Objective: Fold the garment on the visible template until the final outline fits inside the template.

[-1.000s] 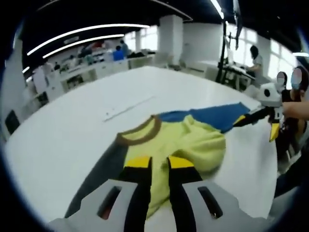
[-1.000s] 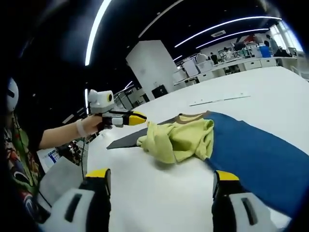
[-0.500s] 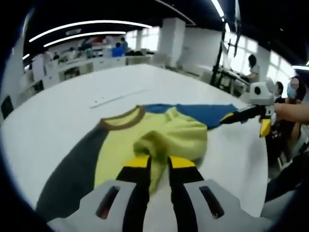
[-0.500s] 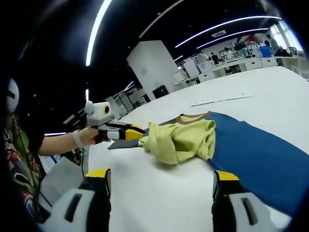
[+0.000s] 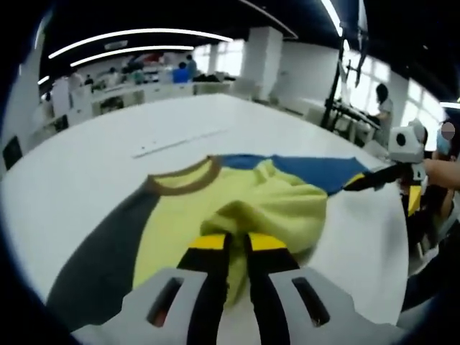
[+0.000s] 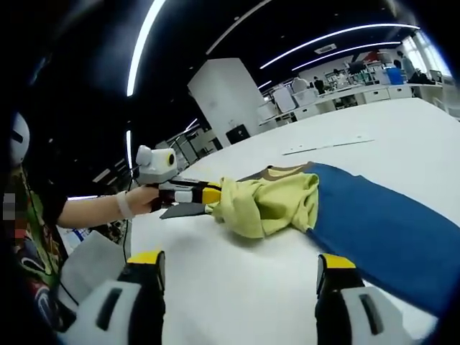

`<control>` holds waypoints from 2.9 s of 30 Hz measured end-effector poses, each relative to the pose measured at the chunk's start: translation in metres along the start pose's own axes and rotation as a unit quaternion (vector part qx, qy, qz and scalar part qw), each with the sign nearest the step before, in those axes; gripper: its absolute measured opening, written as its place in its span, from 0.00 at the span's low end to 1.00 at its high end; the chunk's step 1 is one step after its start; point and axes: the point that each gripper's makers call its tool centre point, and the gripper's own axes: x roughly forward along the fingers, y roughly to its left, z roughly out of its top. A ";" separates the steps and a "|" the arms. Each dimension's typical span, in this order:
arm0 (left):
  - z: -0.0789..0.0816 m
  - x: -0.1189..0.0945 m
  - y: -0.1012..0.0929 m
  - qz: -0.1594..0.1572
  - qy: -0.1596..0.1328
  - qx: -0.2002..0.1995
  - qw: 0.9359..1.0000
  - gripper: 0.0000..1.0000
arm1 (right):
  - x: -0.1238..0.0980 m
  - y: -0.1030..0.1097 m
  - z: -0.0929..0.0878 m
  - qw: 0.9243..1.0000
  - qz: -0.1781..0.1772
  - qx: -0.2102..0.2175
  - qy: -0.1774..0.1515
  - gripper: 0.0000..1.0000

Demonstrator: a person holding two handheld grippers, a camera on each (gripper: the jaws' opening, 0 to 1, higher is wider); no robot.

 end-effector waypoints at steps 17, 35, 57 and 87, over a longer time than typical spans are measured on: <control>0.016 -0.044 0.007 0.002 -0.030 -0.036 0.999 0.00 | 0.016 0.003 -0.001 1.000 0.004 0.008 0.002 0.72; 0.006 -0.078 0.027 0.029 -0.025 -0.052 0.998 0.00 | 0.066 -0.034 -0.004 0.996 -0.076 0.040 0.037 0.32; 0.003 -0.092 0.040 0.041 -0.029 -0.063 0.997 0.00 | 0.078 -0.043 0.003 0.991 -0.091 0.092 0.028 0.00; -0.056 -0.174 0.019 0.038 0.006 -0.097 0.995 0.00 | -0.035 0.023 0.002 0.993 -0.049 0.102 0.045 0.00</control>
